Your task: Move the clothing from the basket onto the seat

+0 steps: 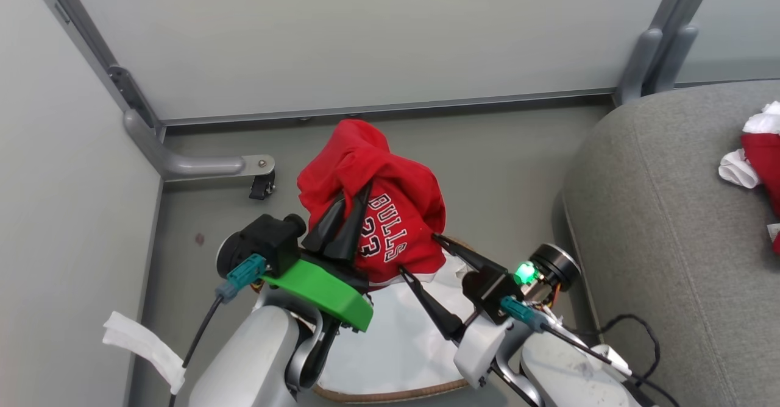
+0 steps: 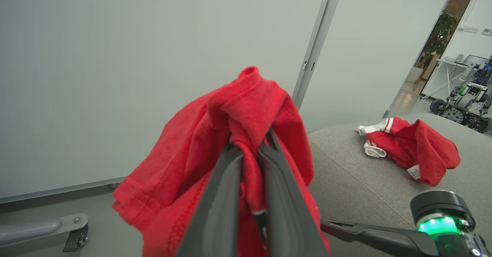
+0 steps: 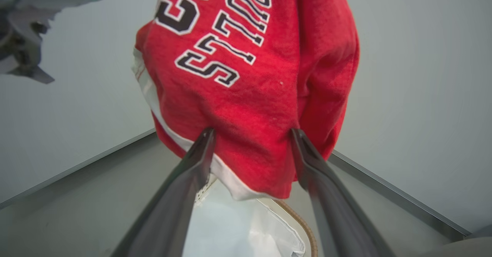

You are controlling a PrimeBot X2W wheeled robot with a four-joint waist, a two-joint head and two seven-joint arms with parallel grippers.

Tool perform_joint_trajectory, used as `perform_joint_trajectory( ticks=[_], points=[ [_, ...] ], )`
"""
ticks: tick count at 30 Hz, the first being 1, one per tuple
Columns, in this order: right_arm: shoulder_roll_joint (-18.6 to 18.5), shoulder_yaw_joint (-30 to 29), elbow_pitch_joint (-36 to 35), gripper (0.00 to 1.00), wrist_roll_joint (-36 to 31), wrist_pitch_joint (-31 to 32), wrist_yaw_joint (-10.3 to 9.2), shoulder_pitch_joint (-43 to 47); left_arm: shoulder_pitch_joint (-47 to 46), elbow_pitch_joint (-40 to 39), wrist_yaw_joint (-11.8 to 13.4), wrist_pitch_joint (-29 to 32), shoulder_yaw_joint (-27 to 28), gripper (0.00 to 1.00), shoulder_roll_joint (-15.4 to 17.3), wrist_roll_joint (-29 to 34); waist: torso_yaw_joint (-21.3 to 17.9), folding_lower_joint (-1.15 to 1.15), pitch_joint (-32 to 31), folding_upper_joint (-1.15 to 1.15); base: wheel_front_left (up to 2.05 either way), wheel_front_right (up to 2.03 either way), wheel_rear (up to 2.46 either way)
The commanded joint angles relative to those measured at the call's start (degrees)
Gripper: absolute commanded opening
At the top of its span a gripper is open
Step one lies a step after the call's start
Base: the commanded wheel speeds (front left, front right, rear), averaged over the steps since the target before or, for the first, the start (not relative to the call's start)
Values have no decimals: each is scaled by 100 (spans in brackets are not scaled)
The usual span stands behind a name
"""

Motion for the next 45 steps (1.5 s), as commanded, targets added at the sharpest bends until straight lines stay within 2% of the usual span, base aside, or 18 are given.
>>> perform_joint_trajectory(
  ticks=[1,7,8,9,10,15,20,21,22,27,31,35,45],
  points=[
    [-26,82,112,100,43,-11,-8,-152,-108,-9,-15,-2,-30,0,-27,-40,87,1,53,0,0,0,0],
    [-24,338,532,100,196,-12,-8,-662,-229,-32,-15,-3,-350,0,-75,-136,334,1,125,0,0,0,0],
    [-26,359,586,86,234,-12,-8,-714,-238,-32,-15,-2,-408,0,-84,-161,379,1,133,0,0,0,0],
    [-27,393,640,49,272,-11,-8,-747,-248,-27,-15,-2,-450,0,-90,-188,411,1,134,0,0,0,0],
    [-23,456,704,0,347,-12,-8,-779,-265,-12,-15,-2,-499,0,-93,-204,447,1,132,0,0,0,0],
    [-26,478,898,0,725,-11,-8,-847,-309,52,-15,-2,-535,0,-119,-261,546,1,135,0,0,0,0],
    [-27,416,779,0,827,-12,-8,-712,-291,104,-15,-2,-366,0,-95,-209,532,1,168,0,0,0,0],
    [-28,384,732,0,834,-12,-8,-693,-266,104,-15,-2,-311,33,-84,-175,507,1,176,0,0,0,0],
    [-27,334,667,0,824,-11,-8,-666,-213,144,-15,-2,-258,100,-67,-130,474,1,180,0,0,0,0],
    [-26,84,337,0,720,-12,-8,-510,-45,272,-15,-1,30,100,-8,104,211,1,229,0,0,0,0],
    [-29,-23,55,0,652,-12,-8,-386,46,307,-15,-1,223,100,59,208,-196,1,316,0,0,0,0],
    [-26,-140,-205,0,677,-12,-8,-242,115,302,-15,-1,295,100,126,320,-724,1,367,0,0,0,0],
    [-20,-257,-789,0,806,-12,-8,57,337,157,-15,0,611,100,332,622,-2462,1,557,0,0,0,0]
  ],
)
